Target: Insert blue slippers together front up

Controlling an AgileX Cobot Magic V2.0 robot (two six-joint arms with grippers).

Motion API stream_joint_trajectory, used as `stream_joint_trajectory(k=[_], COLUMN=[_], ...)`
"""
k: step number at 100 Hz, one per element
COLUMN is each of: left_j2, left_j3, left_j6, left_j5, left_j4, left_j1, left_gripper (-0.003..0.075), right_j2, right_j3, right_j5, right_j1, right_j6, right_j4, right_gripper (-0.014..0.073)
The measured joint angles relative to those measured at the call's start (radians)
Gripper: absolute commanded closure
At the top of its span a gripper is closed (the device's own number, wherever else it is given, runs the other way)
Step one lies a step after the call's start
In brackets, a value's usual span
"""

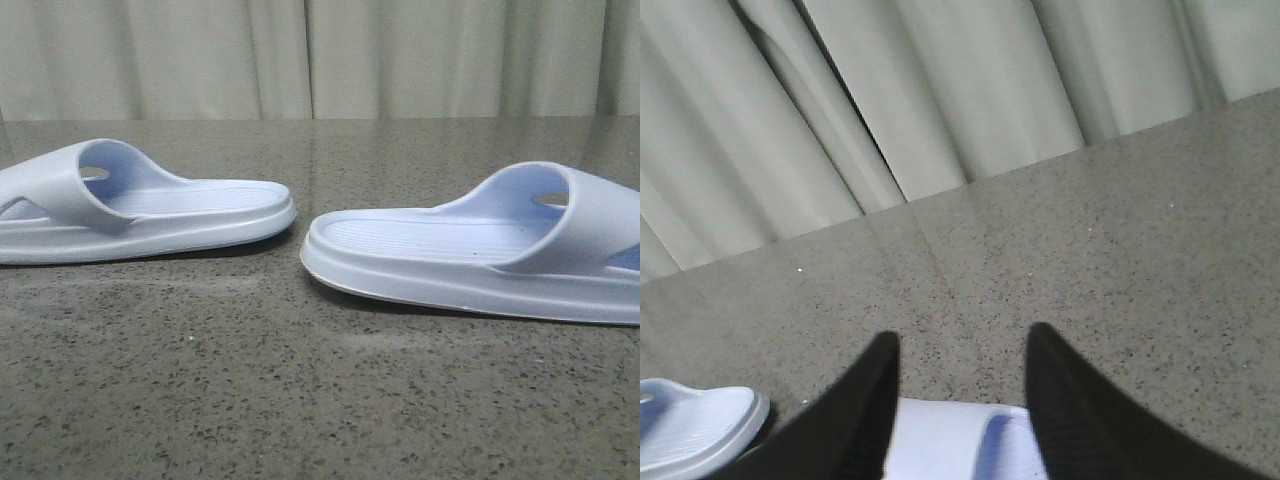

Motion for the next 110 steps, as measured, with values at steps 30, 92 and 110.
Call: stream_joint_trajectory(k=[30, 92, 110], left_j2=[0.0, 0.418, 0.542], left_j3=[0.0, 0.0, -0.01], left_j6=[0.0, -0.152, -0.155], left_j5=[0.002, -0.061, -0.097], left_j4=[0.0, -0.147, -0.227], left_j1=[0.0, 0.0, 0.0], left_gripper=[0.0154, 0.0174, 0.0174], right_j2=[0.03, 0.03, 0.03], right_j3=[0.0, 0.0, 0.0], right_j5=[0.006, -0.023, -0.023], right_j1=[0.0, 0.0, 0.0], right_j6=[0.0, 0.001, 0.001], right_j4=[0.0, 0.002, 0.002], right_gripper=[0.0034, 0.0034, 0.0034])
